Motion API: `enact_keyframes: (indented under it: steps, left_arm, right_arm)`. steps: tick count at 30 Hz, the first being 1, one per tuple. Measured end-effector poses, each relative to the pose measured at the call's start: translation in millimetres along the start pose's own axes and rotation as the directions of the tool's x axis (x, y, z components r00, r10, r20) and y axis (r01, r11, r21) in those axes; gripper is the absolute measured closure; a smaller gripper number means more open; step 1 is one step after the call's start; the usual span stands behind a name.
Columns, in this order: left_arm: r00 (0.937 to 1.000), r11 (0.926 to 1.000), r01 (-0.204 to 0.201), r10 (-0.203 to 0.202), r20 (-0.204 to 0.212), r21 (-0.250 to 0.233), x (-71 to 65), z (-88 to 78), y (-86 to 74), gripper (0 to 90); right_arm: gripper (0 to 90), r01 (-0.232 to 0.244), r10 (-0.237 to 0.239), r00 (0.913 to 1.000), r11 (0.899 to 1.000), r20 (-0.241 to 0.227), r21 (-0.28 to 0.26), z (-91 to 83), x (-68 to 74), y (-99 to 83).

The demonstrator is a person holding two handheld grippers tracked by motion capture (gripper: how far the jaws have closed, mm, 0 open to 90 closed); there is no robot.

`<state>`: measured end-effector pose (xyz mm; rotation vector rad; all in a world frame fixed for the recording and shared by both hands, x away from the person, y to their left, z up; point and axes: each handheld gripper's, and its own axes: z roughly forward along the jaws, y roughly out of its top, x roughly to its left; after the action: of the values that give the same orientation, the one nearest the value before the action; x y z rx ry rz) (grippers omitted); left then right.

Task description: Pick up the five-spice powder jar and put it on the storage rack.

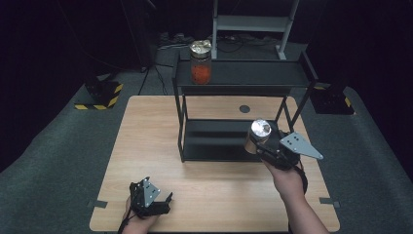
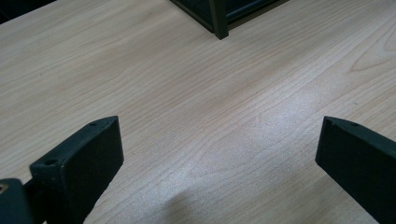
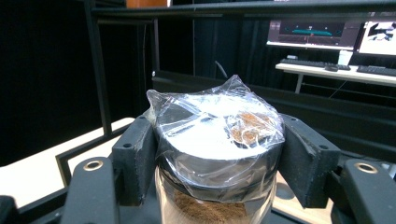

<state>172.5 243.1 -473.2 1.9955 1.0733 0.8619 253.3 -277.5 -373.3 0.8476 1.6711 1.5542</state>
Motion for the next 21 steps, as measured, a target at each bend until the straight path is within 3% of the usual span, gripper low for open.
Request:
enact_keyframes:
  steps: [21]
  left_arm:
    - [0.9999,0.9999,0.011,-0.011,0.008,-0.002,2.7,0.1,-0.4,1.1]
  right_arm:
    - [34.3,0.012,-0.011,0.9999,0.998,0.012,-0.060,8.9,-4.4,38.0]
